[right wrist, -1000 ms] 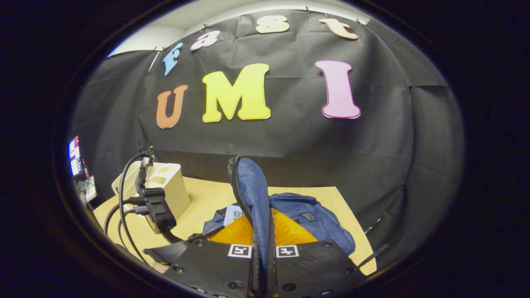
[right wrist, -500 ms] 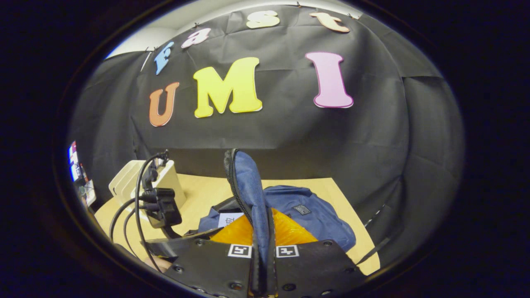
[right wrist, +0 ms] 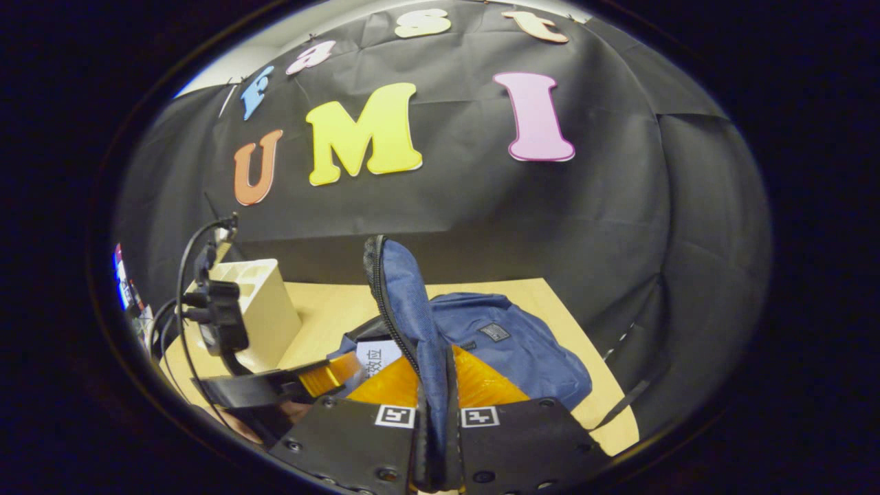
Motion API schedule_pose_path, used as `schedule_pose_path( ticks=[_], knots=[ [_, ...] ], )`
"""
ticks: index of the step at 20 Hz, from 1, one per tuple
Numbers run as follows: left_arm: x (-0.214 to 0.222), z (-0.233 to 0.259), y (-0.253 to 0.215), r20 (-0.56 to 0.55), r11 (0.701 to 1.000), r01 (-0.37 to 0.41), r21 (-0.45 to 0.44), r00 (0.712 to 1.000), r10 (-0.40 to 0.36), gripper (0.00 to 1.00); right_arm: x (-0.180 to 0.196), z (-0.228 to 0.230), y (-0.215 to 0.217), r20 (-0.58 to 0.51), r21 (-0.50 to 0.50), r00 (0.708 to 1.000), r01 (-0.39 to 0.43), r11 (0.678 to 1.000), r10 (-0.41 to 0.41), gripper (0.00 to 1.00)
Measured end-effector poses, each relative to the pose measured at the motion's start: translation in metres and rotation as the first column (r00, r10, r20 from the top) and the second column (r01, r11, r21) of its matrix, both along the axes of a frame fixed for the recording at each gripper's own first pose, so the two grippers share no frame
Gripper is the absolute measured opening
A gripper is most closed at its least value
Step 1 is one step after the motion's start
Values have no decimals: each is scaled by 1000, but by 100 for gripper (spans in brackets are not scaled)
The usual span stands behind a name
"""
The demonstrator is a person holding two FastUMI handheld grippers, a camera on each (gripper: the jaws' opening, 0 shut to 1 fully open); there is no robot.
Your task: Open the schoolbag, grab two books from the bookshelf and put them into the schoolbag.
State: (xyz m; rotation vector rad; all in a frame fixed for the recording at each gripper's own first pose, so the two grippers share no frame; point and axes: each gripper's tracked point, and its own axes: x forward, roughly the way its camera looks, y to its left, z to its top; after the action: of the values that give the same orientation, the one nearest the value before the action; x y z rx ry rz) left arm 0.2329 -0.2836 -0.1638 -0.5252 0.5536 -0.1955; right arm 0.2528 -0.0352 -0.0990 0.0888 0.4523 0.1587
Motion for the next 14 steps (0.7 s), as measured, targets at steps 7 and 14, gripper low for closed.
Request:
schedule_pose_path(
  ticks=[7, 14],
  knots=[
    [-28, 27, 73, 110, 989, -42, 142, 994, 27, 87, -20, -13, -4, -30, -44, 997, 66, 997, -68, 31],
    [-58, 34, 131, 180, 969, -78, 235, 983, 36, 87, -49, -5, -3, 23, -82, 995, 94, 992, -93, 61]
  ],
)
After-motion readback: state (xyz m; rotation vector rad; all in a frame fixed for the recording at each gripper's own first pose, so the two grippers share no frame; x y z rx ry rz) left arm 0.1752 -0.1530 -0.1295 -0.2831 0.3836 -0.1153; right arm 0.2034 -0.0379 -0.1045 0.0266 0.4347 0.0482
